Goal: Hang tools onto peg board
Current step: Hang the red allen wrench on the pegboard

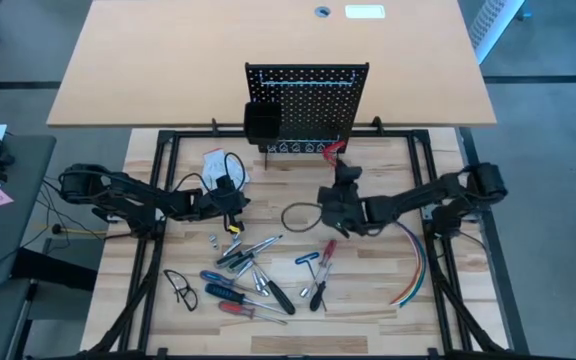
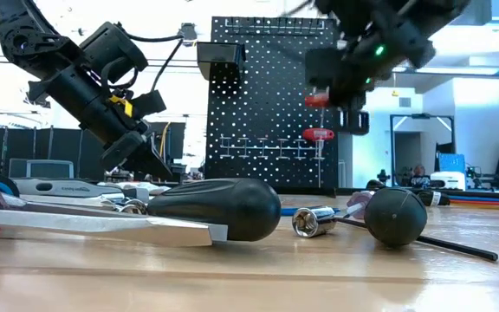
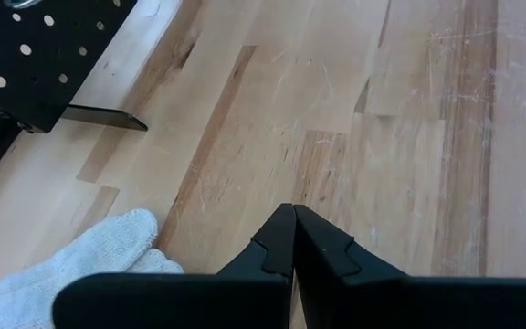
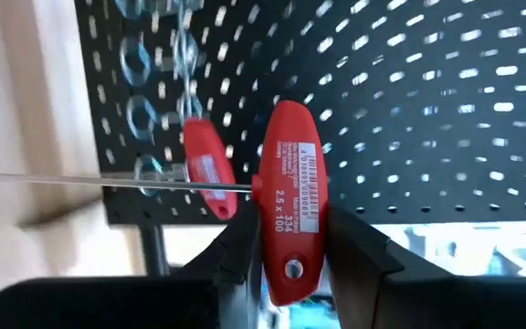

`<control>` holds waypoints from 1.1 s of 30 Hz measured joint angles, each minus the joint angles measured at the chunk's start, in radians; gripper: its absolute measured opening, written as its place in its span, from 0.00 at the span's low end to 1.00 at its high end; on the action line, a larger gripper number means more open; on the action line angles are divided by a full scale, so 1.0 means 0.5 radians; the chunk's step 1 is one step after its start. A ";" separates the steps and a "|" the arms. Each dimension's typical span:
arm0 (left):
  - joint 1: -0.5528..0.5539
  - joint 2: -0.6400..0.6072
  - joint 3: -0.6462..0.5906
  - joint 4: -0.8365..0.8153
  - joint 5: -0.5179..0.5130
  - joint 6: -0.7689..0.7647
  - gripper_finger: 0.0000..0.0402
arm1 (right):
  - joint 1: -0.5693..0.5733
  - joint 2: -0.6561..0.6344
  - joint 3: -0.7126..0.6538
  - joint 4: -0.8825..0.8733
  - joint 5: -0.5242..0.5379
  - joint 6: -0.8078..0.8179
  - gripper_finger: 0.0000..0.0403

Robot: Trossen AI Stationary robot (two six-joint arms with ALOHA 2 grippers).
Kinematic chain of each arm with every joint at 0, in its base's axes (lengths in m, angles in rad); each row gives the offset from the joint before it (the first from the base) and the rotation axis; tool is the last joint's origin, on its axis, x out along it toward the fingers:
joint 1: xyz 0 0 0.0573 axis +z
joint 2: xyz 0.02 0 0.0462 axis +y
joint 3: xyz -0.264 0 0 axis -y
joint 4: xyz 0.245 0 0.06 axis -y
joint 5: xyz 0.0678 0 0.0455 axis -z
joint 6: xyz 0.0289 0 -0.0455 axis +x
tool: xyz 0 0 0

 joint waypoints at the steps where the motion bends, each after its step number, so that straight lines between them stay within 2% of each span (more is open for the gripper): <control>1: 0.000 0.000 0.000 -0.003 -0.001 0.000 0.00 | -0.037 0.014 0.006 0.001 -0.009 -0.035 0.23; 6: 0.000 0.000 0.000 -0.002 -0.001 0.003 0.00 | -0.149 0.034 0.040 0.118 -0.155 -0.116 0.23; 12: 0.000 0.000 0.000 -0.002 -0.001 0.006 0.00 | -0.155 0.033 0.049 0.647 -0.222 -0.538 0.23; 15: 0.001 0.000 0.000 -0.002 -0.001 0.006 0.00 | -0.180 0.033 0.049 0.787 -0.286 -0.653 0.23; 27: 0.000 0.000 0.000 -0.002 -0.001 0.007 0.00 | -0.482 0.031 0.049 1.293 -0.422 -1.037 0.23; 33: 0.000 0.000 0.000 -0.003 -0.001 0.007 0.00 | -0.549 0.030 0.040 1.312 -0.453 -1.080 0.23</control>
